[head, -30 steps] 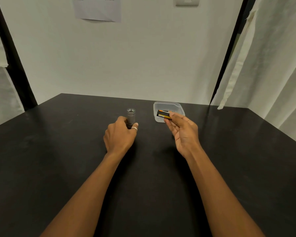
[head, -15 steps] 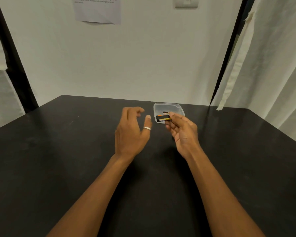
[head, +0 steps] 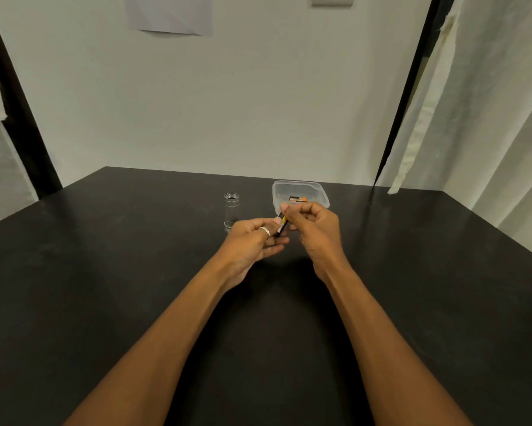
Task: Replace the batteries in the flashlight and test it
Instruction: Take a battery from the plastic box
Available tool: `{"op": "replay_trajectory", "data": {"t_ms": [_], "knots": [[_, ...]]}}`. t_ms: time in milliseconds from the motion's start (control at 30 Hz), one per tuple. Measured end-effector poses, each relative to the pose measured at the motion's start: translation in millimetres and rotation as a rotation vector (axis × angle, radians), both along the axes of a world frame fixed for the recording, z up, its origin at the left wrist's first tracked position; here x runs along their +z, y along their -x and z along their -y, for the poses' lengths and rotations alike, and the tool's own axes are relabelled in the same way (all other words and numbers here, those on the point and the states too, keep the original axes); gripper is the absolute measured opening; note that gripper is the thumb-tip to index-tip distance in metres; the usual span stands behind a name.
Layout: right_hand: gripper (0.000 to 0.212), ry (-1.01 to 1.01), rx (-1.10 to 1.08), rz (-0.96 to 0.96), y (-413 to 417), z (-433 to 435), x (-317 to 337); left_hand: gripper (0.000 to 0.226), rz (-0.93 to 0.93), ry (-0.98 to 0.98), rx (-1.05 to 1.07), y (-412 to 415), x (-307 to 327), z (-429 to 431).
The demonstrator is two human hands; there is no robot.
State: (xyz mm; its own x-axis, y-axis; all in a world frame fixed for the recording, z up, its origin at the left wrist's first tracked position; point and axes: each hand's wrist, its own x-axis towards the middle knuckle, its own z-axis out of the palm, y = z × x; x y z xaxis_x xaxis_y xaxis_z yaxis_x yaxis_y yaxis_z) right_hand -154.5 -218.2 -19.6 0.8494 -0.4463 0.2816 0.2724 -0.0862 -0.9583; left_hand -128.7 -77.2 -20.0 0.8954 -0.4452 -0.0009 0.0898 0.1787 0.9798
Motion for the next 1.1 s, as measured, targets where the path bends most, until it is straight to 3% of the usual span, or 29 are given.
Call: {"op": "replay_trajectory", "data": {"t_ms": [167, 433, 1100], "knots": [[0.022, 0.119, -0.014, 0.025, 0, -1, -4, 0.021, -0.128, 0.145, 0.035, -5, 0, -4], [0.039, 0.554, 0.011, 0.107, 1, -6, -10, 0.015, -0.201, 0.210, 0.108, -9, 1, -5], [0.044, 0.549, -0.031, 0.159, -5, -6, -13, 0.017, -0.167, 0.189, 0.150, -12, -4, -4]]}}
